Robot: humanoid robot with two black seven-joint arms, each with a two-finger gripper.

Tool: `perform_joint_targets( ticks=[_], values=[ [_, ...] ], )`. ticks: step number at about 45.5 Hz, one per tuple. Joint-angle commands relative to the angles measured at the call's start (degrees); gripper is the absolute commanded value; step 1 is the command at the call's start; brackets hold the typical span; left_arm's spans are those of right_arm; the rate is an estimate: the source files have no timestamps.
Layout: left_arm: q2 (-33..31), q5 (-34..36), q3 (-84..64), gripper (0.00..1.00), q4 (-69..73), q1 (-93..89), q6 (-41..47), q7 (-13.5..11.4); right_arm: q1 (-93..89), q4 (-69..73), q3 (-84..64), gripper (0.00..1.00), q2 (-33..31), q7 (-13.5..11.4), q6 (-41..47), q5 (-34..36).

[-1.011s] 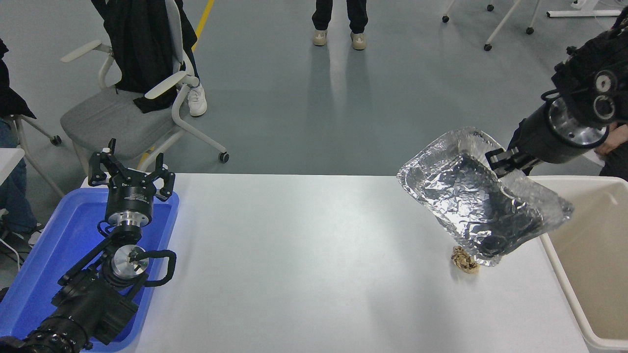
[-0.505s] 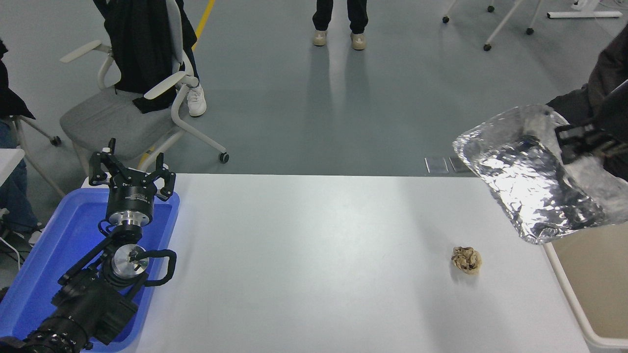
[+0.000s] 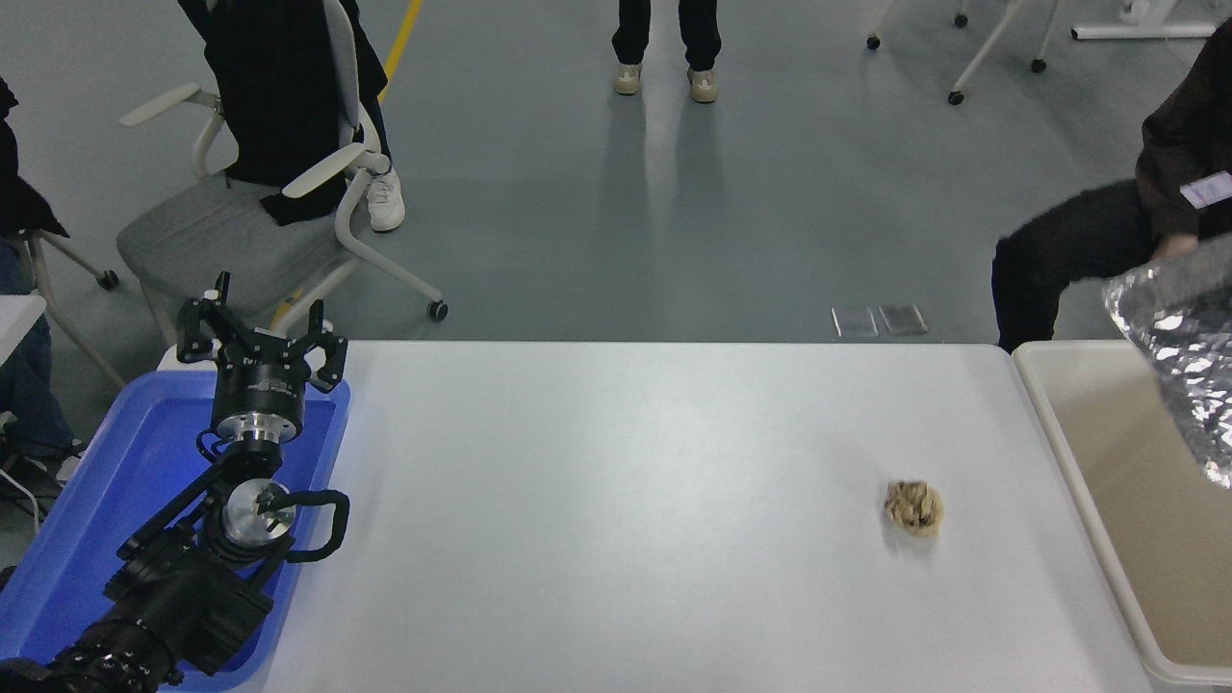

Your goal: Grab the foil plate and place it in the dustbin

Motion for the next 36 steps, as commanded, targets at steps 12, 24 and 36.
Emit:
perform_joint_targets(
  ticks=[12, 24, 36],
  values=[
    [0.0, 0.0, 0.0, 0.99, 0.1, -0.1, 0.0, 0.0, -35.3, -18.5, 19.8, 0.0, 10.4, -0.6, -22.3, 0.0],
    [0.0, 0.0, 0.0, 0.99, 0.0, -0.1, 0.0, -0.1, -40.1, -19.9, 22.0, 0.24, 13.5, -0.7, -25.8, 0.1],
    [0.0, 0.0, 0.0, 0.99, 0.0, -0.1, 0.0, -0.1, -40.5, -19.8, 24.8, 1.0, 13.8, -0.7, -25.3, 0.7]
  ],
)
